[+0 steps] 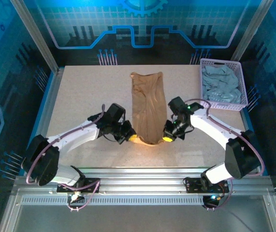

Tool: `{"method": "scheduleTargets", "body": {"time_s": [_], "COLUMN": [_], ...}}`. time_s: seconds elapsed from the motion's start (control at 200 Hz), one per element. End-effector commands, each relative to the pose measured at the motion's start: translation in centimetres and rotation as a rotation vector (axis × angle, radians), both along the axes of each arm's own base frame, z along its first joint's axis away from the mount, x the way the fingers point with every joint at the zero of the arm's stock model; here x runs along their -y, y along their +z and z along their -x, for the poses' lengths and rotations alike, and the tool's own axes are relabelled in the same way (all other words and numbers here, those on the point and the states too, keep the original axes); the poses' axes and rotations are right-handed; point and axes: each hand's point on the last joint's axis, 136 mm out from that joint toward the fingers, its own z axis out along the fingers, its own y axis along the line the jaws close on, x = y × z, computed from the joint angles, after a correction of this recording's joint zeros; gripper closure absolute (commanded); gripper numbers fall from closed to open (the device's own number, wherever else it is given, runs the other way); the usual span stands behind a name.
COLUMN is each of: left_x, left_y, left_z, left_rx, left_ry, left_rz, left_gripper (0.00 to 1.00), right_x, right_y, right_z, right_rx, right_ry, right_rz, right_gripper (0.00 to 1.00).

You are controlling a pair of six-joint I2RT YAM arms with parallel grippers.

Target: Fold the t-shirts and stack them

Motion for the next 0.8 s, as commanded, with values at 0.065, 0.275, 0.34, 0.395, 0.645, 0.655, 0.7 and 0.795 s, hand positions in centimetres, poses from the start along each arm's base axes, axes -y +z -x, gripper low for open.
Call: {"method": "scheduleTargets", "body": {"time_s": [0.065,0.275,0.34,0.395,0.645,0.655,0.7,0.795], "left_x": [-0.2,-1.2,-1.5,-1.8,-2.1,-2.2,-2.5,-3.0], "left_y": [2.1,2.5,2.1,1.8,-2.1,-2.1,-2.0,-0.8], "left_z": [-6.4,-13.5,-15.5,-17.3,-23.4,-23.6,-24.1,-23.7], "left_rx": [0.102,0.153,0.158,0.164,0.114,0.117,0.128,0.154], "left_ry": [0.014,0.059,0.074,0.083,0.089,0.090,0.098,0.105], "left_rz": [0.011,0.009,0.008,0.013,0.038,0.037,0.034,0.016], "left_gripper": [1.00,1.00,1.00,1.00,0.71,0.68,0.60,0.50], "right_x": [0.8,0.7,0.8,0.9,1.6,1.8,2.2,2.8], "right_y": [1.3,2.4,1.9,1.3,-2.9,-2.9,-2.6,-0.2], "right_z": [-5.3,-13.4,-15.7,-17.6,-24.0,-24.2,-24.9,-25.8], "right_rx": [0.040,0.108,0.111,0.113,0.096,0.098,0.116,0.206], "right_ry": [-0.041,-0.077,-0.089,-0.098,-0.135,-0.137,-0.141,-0.139], "right_rz": [0.039,0.032,0.034,0.040,0.057,0.061,0.074,0.076], "right_gripper": [1.00,1.00,1.00,1.00,0.68,0.65,0.51,0.38]}}
